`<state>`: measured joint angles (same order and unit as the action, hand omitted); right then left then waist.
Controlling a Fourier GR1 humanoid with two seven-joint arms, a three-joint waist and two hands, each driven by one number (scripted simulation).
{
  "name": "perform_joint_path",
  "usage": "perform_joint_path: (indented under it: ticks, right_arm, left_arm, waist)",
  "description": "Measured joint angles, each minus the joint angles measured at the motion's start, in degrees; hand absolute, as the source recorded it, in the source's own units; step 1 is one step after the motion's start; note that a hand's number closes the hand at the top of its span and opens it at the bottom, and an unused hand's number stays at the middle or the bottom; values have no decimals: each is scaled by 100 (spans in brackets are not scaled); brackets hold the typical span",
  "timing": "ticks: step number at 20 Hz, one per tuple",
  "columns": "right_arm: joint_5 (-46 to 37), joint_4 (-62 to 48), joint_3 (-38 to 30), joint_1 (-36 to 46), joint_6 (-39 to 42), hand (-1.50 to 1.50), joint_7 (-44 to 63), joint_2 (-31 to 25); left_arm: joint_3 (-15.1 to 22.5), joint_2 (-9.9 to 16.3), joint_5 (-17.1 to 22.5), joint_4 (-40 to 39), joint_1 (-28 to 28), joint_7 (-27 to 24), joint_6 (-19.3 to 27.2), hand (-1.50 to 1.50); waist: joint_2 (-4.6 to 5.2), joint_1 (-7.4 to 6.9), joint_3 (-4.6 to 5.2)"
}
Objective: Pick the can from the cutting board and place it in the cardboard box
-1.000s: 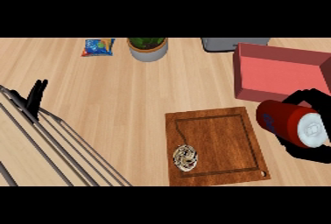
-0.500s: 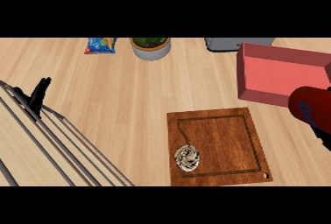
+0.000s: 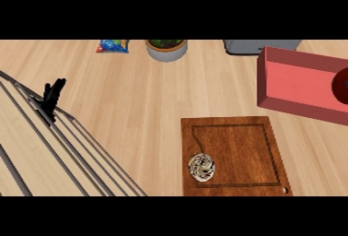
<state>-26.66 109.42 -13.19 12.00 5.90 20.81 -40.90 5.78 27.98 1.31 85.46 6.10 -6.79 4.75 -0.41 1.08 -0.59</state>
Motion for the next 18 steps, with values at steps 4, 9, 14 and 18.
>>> perform_joint_path:
  ticks: [4, 9, 14, 18]
  right_arm:
    - [78, -520, -124, 420, 31, 150, 27, -87]
    - [-132, -1374, -161, 815, -51, 150, -183, -261]
    - [-479, -2193, 39, 1154, -201, 150, -468, -319]
    - [-764, -2980, 196, 1399, -421, 150, -796, -288]
  left_arm:
    - [20, -163, 87, 33, 72, 303, -36, 0]
    - [22, -305, 197, 65, 144, 539, -116, 0]
    - [9, -395, 181, 79, 199, 610, -133, 0]
    - [6, -427, 162, 79, 243, 639, -194, 0]
  waist:
    - [22, -118, 11]
    - [52, -221, 24]
    - [74, -286, 22]
    - [95, -335, 23]
